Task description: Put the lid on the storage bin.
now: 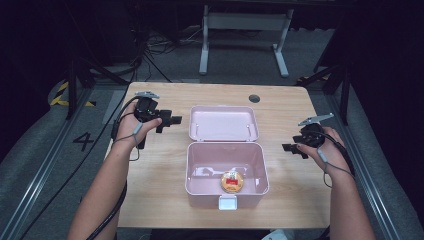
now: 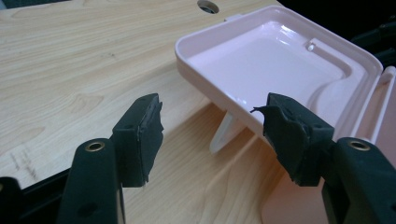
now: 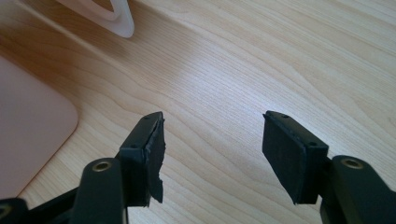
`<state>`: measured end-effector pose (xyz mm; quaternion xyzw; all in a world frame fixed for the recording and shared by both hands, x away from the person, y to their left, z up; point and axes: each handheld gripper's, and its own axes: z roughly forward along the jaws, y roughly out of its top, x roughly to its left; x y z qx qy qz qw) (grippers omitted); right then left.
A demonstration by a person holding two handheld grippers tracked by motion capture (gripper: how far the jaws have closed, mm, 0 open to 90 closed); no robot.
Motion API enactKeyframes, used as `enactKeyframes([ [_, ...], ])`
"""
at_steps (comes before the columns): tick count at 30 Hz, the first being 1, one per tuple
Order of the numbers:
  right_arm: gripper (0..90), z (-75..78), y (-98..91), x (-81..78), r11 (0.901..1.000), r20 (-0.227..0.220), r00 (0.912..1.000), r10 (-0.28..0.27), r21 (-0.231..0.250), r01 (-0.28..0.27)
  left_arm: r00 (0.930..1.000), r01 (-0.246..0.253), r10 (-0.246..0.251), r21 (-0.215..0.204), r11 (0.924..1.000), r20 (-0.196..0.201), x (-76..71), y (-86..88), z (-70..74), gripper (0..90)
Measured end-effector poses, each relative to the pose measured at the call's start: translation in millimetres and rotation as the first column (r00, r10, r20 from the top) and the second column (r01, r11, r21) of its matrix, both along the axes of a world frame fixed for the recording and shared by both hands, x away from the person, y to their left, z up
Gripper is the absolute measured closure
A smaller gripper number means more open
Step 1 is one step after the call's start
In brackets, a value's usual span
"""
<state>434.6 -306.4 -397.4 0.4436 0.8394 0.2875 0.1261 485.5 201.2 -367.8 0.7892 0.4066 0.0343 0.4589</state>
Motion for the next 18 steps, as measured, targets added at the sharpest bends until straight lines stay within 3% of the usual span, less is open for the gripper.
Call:
enactKeyframes([
  [8,39.2,-1.4,1.6,0.8,0.9999,0.003,1.0000,0.008,-0.009,-0.008,0.9999,-0.007,0.007,-0.007,0.9999,-0.007,15.2,-22.2,-4.6,35.5],
  [18,38.7,-2.1,4.1,1.7,0.9996,0.005,0.9999,0.016,-0.024,-0.015,0.9981,-0.011,0.010,-0.016,0.9998,-0.060,33.5,-43.4,-19.4,38.2],
])
